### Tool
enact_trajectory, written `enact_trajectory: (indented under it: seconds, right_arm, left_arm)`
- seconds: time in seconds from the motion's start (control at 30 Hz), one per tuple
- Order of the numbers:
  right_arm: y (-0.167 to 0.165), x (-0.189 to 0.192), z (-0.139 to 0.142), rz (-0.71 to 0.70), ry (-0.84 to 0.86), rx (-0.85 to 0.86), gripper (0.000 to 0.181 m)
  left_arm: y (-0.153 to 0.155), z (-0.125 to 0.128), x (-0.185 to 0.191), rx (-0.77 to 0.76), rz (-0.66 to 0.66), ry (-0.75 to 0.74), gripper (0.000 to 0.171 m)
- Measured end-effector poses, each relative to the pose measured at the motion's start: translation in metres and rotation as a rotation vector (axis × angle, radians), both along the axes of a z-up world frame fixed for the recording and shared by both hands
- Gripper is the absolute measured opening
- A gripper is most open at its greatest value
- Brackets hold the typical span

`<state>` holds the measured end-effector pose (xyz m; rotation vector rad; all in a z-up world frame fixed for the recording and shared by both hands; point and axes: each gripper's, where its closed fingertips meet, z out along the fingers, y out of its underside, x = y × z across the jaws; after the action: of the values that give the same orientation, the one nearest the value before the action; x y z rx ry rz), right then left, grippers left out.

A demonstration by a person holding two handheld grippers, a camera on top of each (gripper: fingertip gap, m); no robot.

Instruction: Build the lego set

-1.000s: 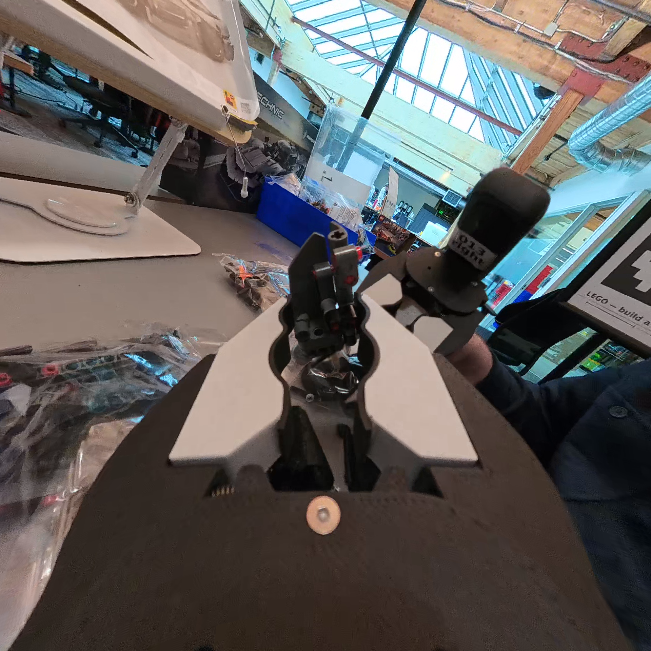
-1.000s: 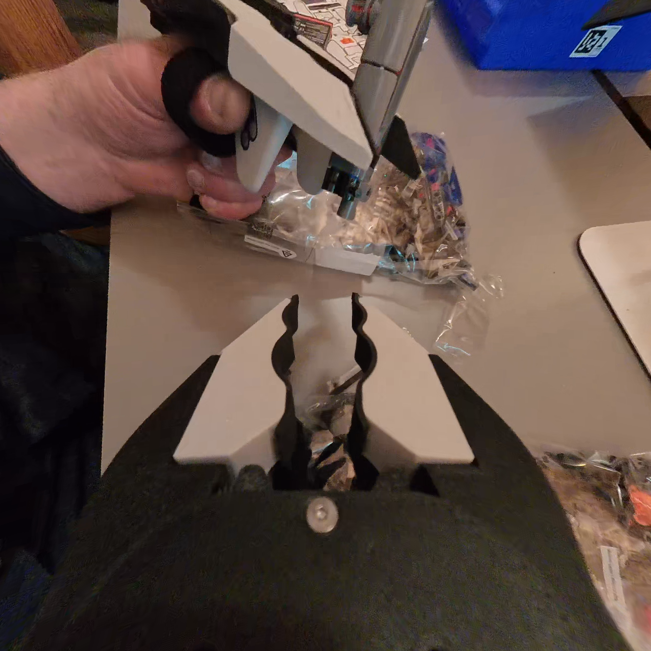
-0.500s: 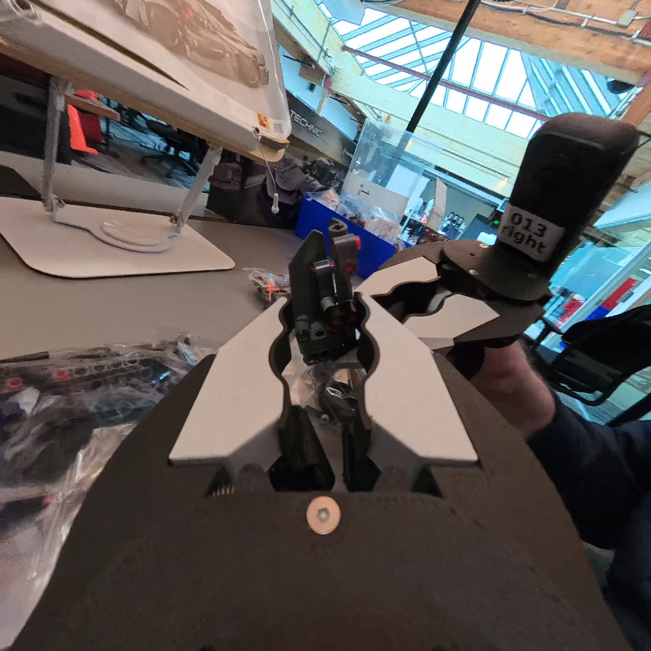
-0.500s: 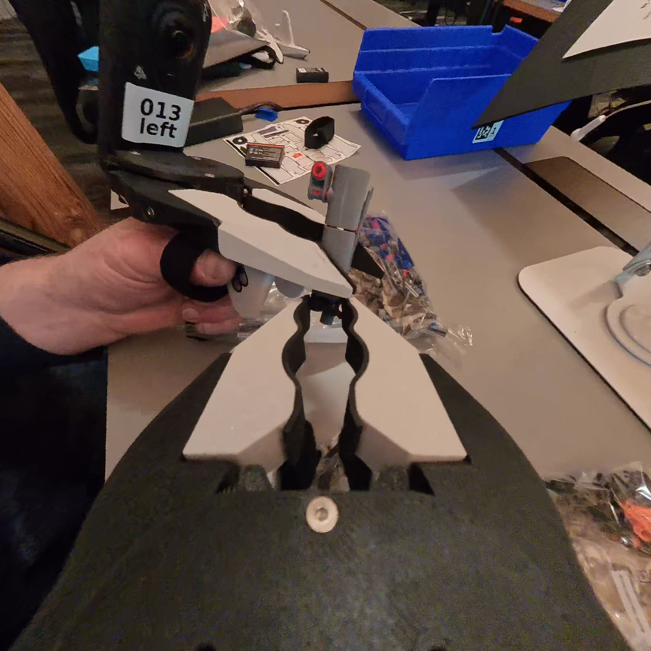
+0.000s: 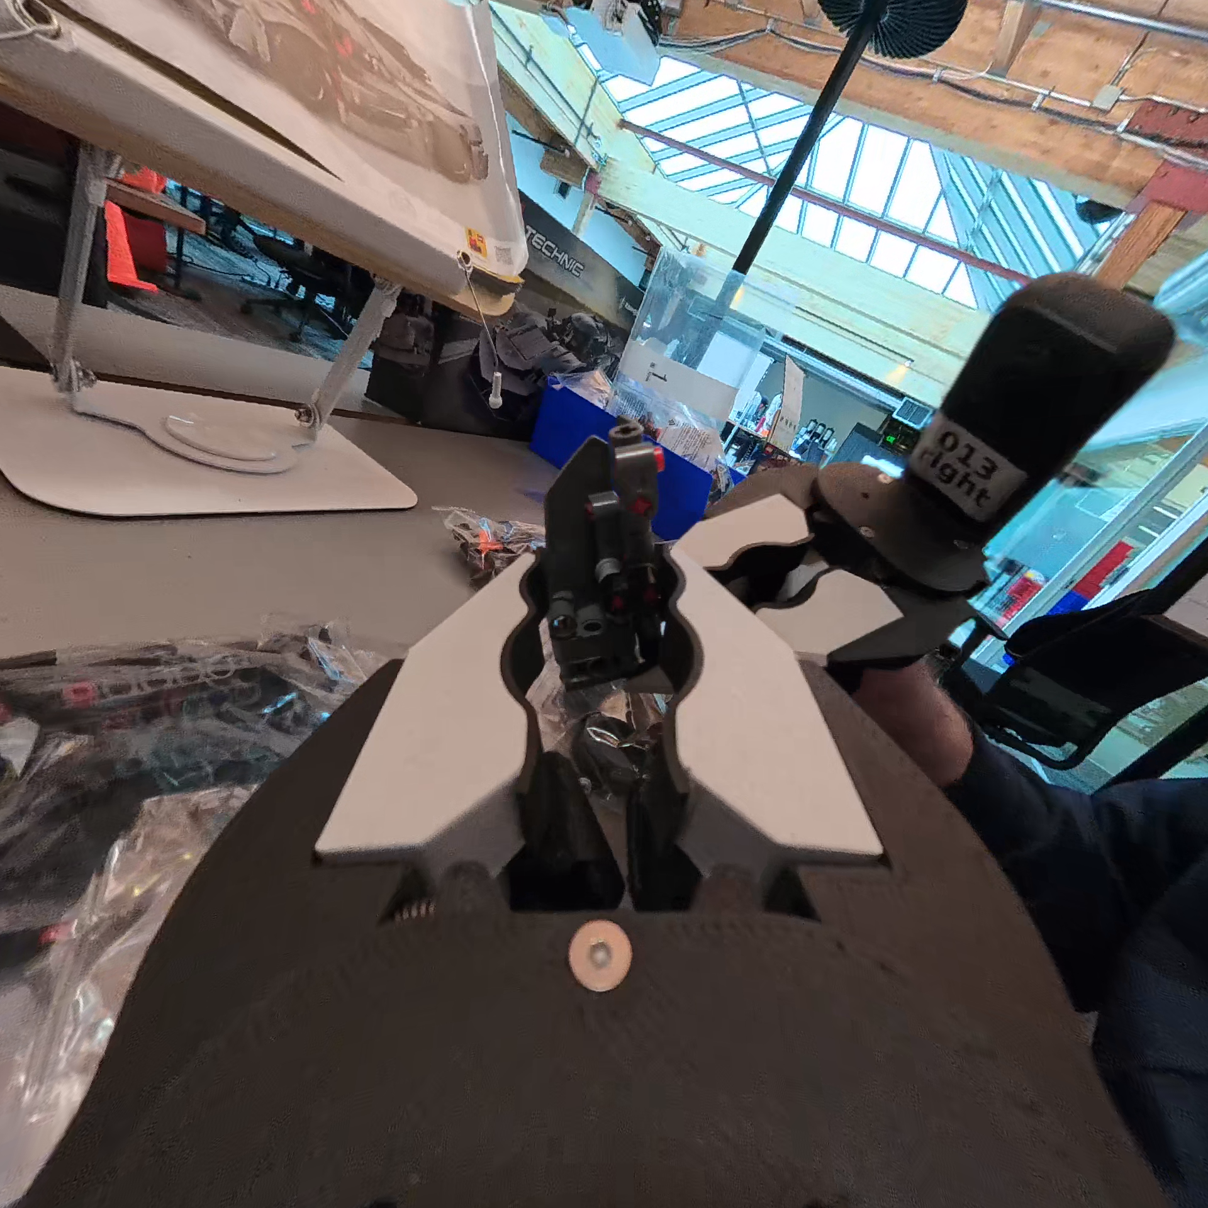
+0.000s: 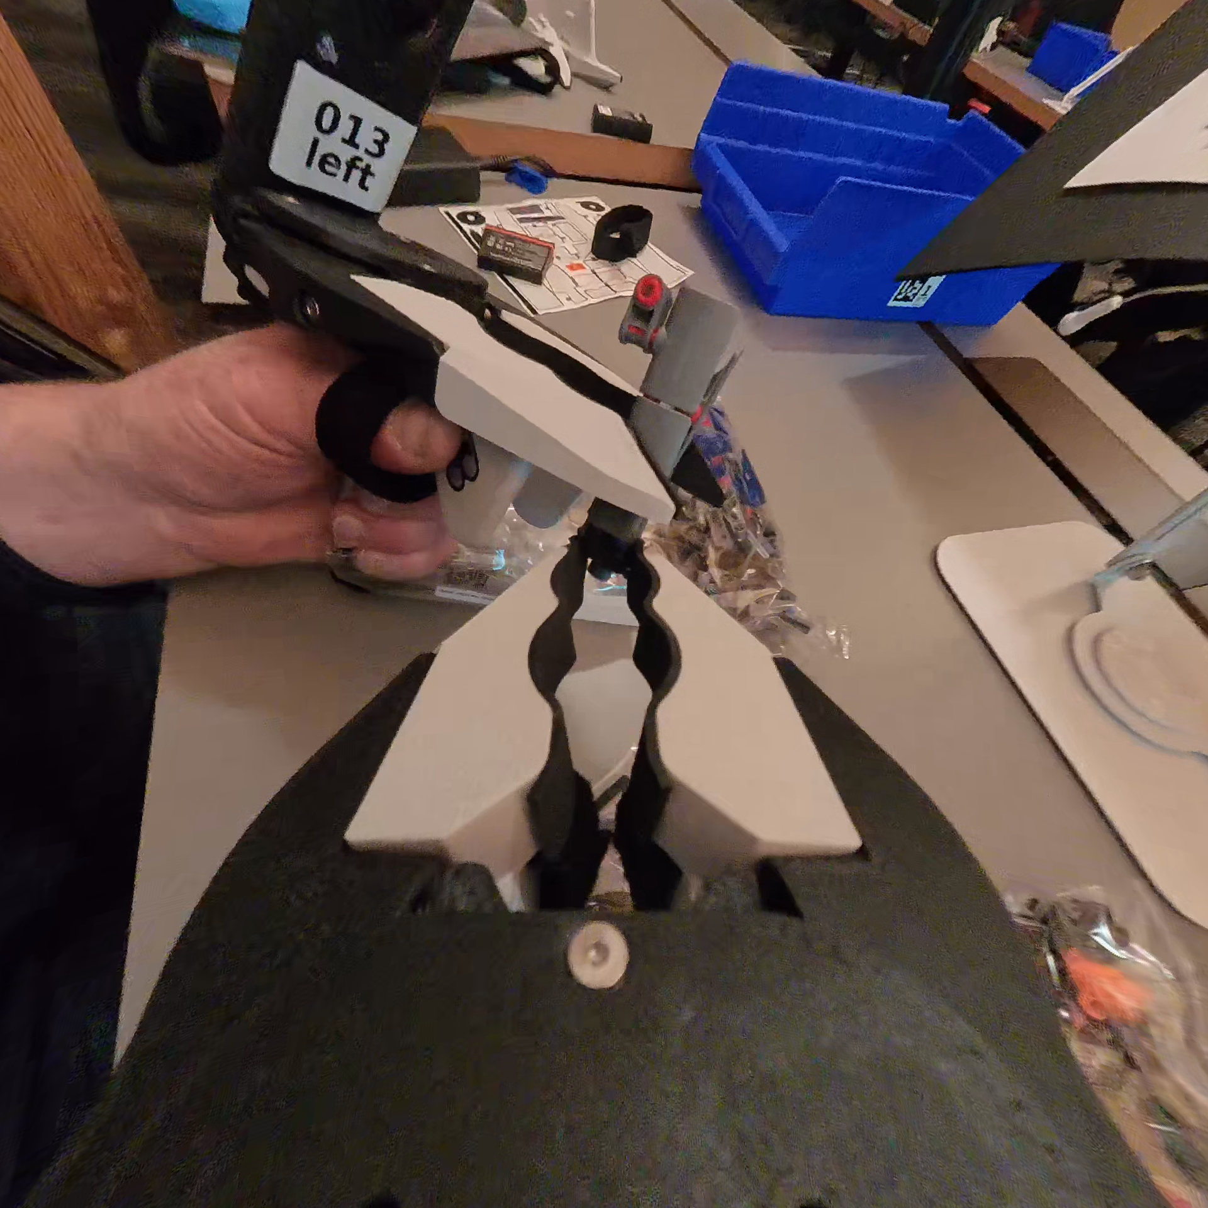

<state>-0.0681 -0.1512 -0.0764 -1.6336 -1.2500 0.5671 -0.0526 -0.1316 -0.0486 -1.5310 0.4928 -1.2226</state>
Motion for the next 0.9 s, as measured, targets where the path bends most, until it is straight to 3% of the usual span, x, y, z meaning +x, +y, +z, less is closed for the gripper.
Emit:
enact_trajectory:
  seconds: [0.1,0.2,0.23,0.33,0.43,0.63,0.73,0.9]
  right_arm:
    - [-0.004,-0.002,0.002,0.0,0.114,-0.123,0.01]
    - [-0.006,0.014,-0.016,-0.034,0.032,-0.09,0.003]
    - [-0.011,0.012,-0.014,-0.02,0.05,-0.101,0.003]
    - [-0.007,0.005,-0.005,-0.011,0.071,-0.118,0.004]
    - [0.0,0.01,0.006,-0.036,0.057,-0.059,0.004]
    - [-0.006,0.019,-0.05,0.007,-0.143,-0.251,0.004]
    - [-0.006,0.018,-0.064,0.001,-0.211,-0.233,0.011]
    - [0.002,0.008,-0.031,-0.038,-0.055,-0.223,0.037]
  left_arm:
    - [0.001,0.003,-0.002,0.014,0.016,-0.015,0.031]
    - [0.034,0.031,-0.077,0.023,0.224,-0.19,0.031]
    - [0.035,0.031,-0.08,0.04,0.221,-0.125,0.031]
    - [0.021,0.027,-0.037,0.06,0.111,-0.037,0.032]
    - [0.017,0.022,-0.029,0.022,0.062,-0.069,0.032]
    - [0.017,0.009,-0.026,-0.045,0.042,-0.089,0.034]
    - [0.017,0.001,-0.022,-0.075,0.028,-0.097,0.034]
    - [0.016,-0.001,-0.013,-0.06,0.038,-0.08,0.034]
